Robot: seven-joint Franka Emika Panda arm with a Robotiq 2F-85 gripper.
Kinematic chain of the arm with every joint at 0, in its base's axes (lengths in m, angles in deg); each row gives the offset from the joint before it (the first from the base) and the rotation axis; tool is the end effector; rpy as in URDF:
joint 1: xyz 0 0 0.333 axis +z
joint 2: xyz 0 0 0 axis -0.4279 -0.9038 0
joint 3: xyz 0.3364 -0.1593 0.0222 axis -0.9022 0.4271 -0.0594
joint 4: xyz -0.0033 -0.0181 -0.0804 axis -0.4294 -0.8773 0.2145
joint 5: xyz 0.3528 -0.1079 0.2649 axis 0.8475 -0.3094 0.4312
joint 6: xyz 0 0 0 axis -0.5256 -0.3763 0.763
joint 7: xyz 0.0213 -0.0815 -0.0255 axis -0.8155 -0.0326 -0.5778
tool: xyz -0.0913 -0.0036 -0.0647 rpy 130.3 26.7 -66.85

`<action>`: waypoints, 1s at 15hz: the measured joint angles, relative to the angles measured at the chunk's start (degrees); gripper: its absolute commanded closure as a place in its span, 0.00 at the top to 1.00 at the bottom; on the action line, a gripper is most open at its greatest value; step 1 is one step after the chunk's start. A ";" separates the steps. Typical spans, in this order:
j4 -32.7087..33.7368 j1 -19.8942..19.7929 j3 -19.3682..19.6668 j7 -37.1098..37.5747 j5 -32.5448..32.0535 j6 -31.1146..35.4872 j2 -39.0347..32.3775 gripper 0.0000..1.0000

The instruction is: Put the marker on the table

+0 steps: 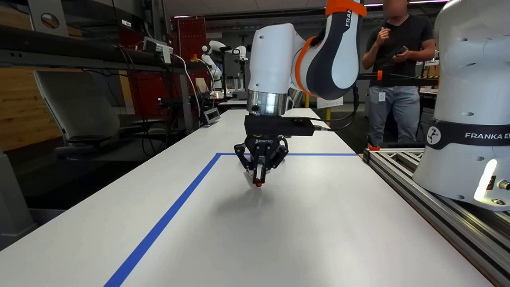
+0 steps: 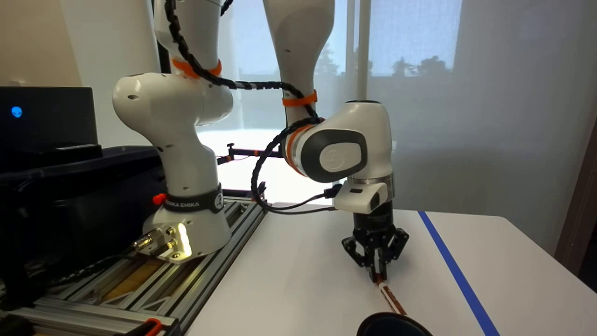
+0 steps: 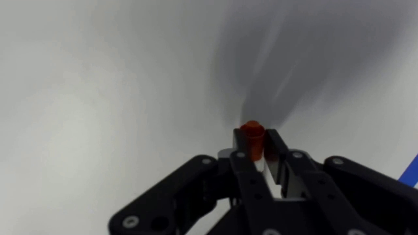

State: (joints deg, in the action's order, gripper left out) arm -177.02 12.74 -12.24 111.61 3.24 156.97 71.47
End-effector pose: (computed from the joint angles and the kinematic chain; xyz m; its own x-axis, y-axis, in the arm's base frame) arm 0.4259 -0.0397 0.1470 0.3161 -0.9433 0.1013 -0.9358 -0.3276 -0.1300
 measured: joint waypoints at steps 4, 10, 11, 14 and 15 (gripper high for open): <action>0.80 -1.70 -3.90 -2.35 7.45 -4.34 0.13 0.80; 3.15 5.50 -1.32 -16.06 29.02 -17.96 6.93 1.00; 3.89 6.58 -0.38 -17.11 29.24 -21.03 8.53 1.00; 6.24 7.72 0.94 -23.92 29.17 -29.49 11.78 1.00; 7.10 7.72 1.19 -27.27 29.12 -31.72 12.33 1.00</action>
State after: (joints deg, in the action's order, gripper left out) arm -169.92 20.46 -11.05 84.34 32.37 125.25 83.80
